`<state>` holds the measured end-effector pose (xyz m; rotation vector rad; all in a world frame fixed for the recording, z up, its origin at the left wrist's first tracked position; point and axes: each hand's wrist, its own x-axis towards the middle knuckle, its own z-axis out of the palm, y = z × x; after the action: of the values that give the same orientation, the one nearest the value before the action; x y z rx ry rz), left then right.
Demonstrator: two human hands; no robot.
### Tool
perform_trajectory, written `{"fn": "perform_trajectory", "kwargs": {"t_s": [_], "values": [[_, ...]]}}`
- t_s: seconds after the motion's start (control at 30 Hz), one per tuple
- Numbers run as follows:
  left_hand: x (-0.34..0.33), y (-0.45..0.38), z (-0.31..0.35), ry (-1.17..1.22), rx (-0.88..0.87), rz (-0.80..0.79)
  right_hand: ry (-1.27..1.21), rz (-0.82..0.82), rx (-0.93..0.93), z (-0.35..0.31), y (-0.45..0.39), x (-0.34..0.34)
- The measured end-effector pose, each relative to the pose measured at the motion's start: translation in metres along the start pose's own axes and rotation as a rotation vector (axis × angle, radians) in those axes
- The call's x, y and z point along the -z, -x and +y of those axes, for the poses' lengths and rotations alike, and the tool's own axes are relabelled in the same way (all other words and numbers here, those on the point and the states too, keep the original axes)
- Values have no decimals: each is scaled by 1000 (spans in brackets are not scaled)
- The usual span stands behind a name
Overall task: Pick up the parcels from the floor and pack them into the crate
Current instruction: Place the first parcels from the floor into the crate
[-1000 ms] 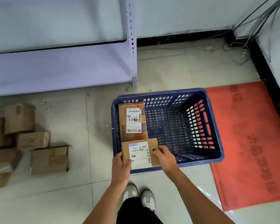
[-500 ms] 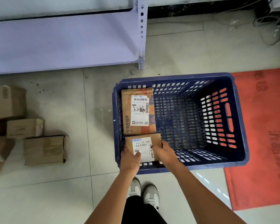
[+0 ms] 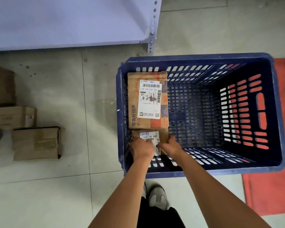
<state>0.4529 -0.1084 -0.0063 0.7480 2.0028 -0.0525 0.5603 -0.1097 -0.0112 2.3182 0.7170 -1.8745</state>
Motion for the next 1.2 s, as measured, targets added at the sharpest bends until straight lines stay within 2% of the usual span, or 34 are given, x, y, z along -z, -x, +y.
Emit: {"fn": "perform_trajectory", "kwargs": {"t_s": [0.2,0.5,0.6,0.8,1.0,1.1,1.2], "values": [[-3,7,-14,-47,-96,100,-12,71,-9,3,-4,-2],[-8,-12,-6,-62,-3,-11,82,66,45,0,-16,-6],[-12,-19,-5,-10,46,-20,72,47,46,2,-25,-9],[-9,-23,-9,57,29,8,110,44,57,4,-25,-7],[25,26,-4,370,-87,-98,-4,80,165,-3,43,6],[61,67,0,456,-146,-187,-120,83,232,-15,102,13],[106,100,5,577,-191,-202,-173,68,306,-33,156,8]]}}
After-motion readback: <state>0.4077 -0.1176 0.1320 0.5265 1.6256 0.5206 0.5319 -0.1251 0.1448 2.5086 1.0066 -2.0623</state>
